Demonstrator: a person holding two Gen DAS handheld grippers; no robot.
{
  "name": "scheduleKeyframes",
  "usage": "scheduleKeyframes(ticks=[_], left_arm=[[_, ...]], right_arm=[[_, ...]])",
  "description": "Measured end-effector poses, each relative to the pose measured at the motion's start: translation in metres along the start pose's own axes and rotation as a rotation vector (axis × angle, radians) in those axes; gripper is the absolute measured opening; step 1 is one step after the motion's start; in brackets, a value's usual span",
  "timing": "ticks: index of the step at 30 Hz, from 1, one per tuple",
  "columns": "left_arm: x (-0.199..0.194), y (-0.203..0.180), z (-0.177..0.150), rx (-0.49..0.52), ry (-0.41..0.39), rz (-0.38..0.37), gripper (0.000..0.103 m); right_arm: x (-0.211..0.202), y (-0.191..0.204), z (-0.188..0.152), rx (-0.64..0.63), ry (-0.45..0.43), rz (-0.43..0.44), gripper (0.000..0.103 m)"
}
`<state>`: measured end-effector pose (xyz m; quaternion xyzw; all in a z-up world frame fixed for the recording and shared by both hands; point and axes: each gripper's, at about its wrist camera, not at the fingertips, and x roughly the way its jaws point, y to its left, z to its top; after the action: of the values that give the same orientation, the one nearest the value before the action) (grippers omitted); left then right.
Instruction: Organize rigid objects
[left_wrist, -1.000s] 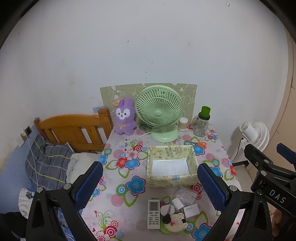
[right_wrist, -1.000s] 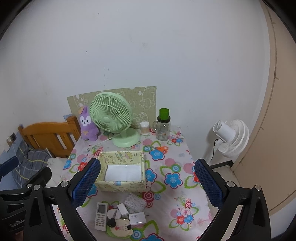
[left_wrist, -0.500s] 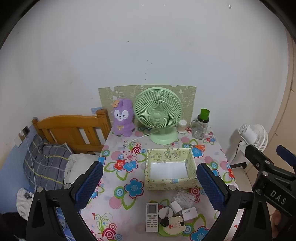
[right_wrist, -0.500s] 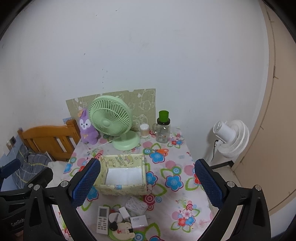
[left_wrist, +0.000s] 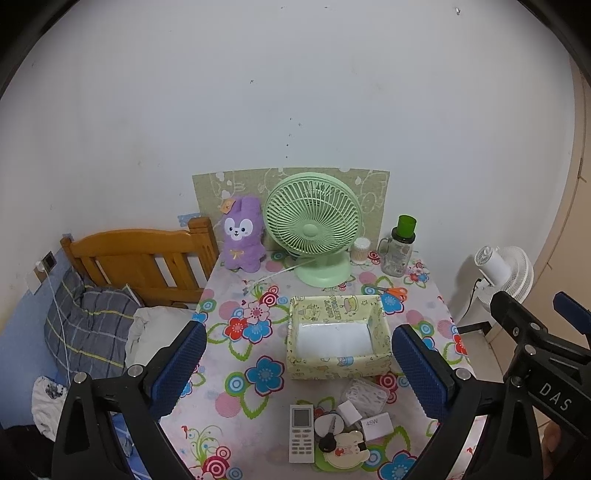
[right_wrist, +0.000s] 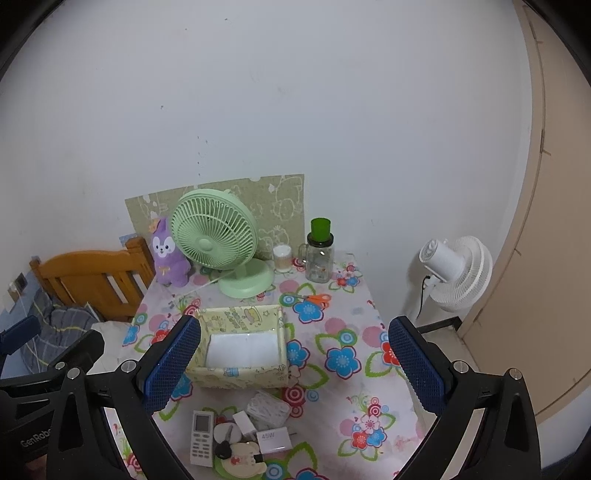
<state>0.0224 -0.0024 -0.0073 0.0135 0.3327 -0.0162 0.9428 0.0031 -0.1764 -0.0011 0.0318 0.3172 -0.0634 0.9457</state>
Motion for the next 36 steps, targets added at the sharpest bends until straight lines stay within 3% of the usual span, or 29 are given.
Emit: scheduleKeyframes(ticks=[24,36], left_arm=[[0.0,-0.006,-0.002,0.041,-0.014,-0.026,0.101],[0.013,-0.008,-0.01,0.038,0.02,-0.029,0.101]], right_arm=[[0.001,0.0,-0.005,0.007,0.015,-0.029,0.103],[0.015,0.002,-0.013,-0.011,0.042,-0.032,0.103]])
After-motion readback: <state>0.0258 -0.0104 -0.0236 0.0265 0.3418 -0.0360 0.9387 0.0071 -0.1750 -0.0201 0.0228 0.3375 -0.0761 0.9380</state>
